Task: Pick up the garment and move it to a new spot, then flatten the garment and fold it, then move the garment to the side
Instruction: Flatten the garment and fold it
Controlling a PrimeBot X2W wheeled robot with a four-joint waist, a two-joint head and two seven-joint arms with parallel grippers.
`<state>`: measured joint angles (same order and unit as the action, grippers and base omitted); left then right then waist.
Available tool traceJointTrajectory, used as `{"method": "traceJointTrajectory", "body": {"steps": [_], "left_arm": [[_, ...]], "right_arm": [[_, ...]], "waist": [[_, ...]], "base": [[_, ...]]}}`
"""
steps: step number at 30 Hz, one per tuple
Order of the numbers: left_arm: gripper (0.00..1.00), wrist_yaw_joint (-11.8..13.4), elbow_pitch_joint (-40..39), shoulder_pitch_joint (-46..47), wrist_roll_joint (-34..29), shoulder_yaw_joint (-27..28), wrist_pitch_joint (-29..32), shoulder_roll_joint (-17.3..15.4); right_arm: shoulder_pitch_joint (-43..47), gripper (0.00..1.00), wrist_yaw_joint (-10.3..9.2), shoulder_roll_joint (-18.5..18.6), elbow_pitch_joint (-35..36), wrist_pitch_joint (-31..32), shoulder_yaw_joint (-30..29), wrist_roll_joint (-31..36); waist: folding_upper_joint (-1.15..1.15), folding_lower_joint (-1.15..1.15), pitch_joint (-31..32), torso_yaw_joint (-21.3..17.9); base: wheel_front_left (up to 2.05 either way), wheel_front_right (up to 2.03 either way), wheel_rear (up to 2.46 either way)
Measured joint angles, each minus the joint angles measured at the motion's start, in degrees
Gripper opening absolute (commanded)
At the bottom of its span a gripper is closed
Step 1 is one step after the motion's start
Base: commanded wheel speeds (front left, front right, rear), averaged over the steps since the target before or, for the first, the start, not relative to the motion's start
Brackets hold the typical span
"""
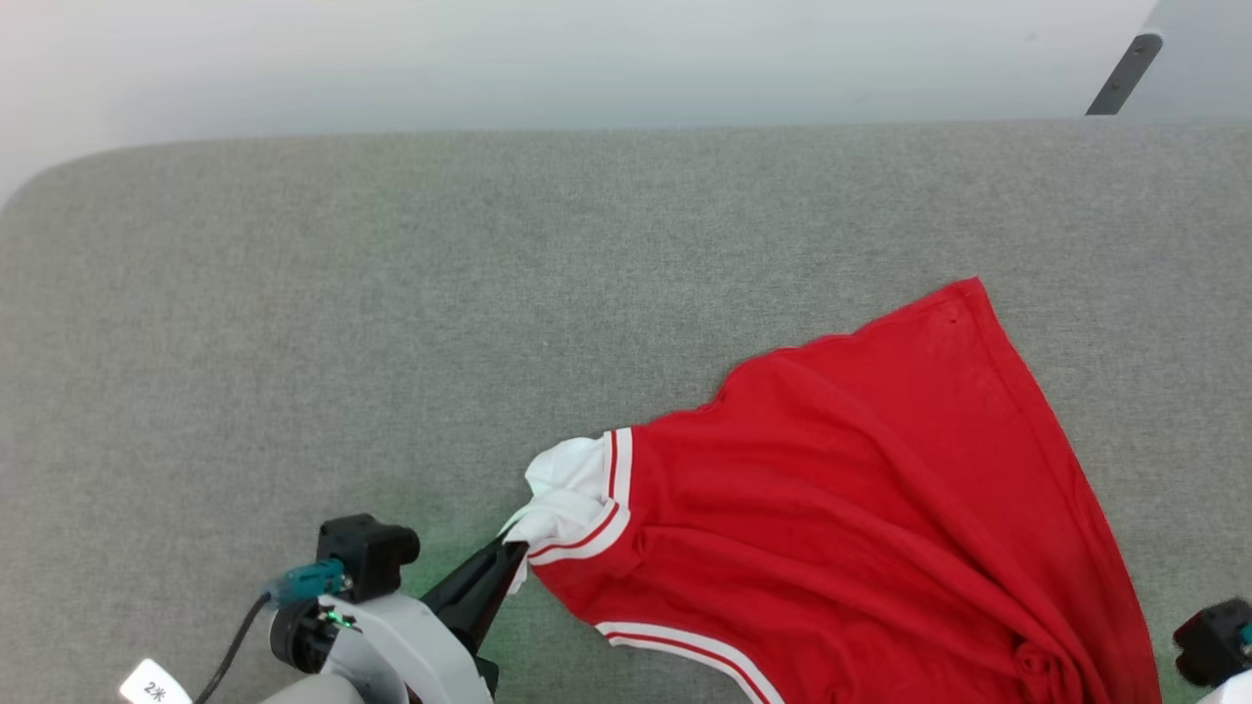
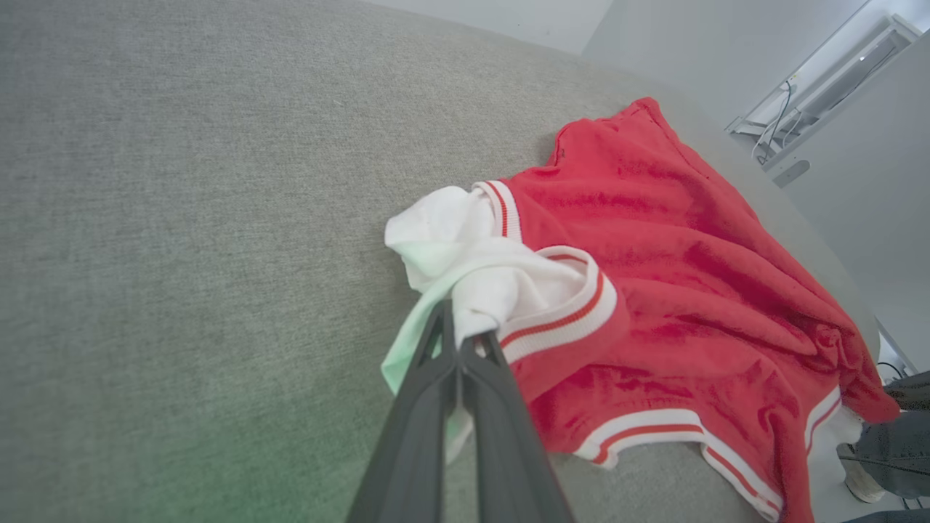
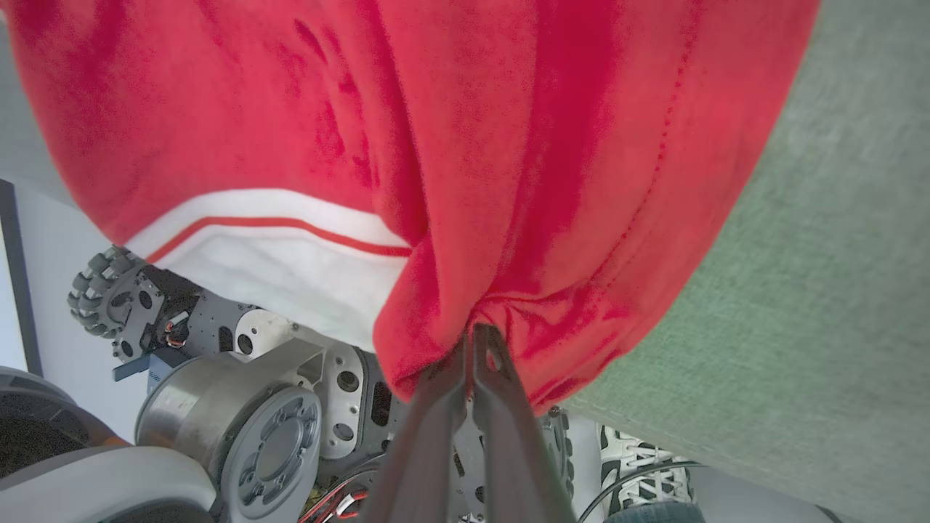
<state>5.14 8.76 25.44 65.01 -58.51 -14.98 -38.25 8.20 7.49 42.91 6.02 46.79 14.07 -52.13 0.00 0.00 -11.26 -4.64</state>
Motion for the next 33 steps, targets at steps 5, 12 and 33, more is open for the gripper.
{"method": "traceJointTrajectory", "body": {"steps": [5,12,33], "left_arm": [[0.0,-0.6,0.7,0.0,-0.3,-0.2,0.0,0.2],[0.0,-0.6,0.4,0.4,-1.7,-0.4,0.0,2.2],[0.0,-3.7,4.8,8.4,-5.9,-0.9,0.3,9.7]], "right_arm": [[0.1,1.0,0.01,0.6,4.3,1.2,-5.0,2.2],[-2.7,1.0,0.0,4.0,10.2,4.7,-20.1,-1.7],[-48.0,1.0,0.01,-0.7,-25.7,-7.2,10.4,14.6]], "waist": [[0.0,0.0,1.0,-0.1],[0.0,0.0,0.6,2.2],[0.0,0.0,-8.9,9.4]], "base": [[0.0,0.0,0.0],[0.0,0.0,0.0],[0.0,0.0,0.0]]}}
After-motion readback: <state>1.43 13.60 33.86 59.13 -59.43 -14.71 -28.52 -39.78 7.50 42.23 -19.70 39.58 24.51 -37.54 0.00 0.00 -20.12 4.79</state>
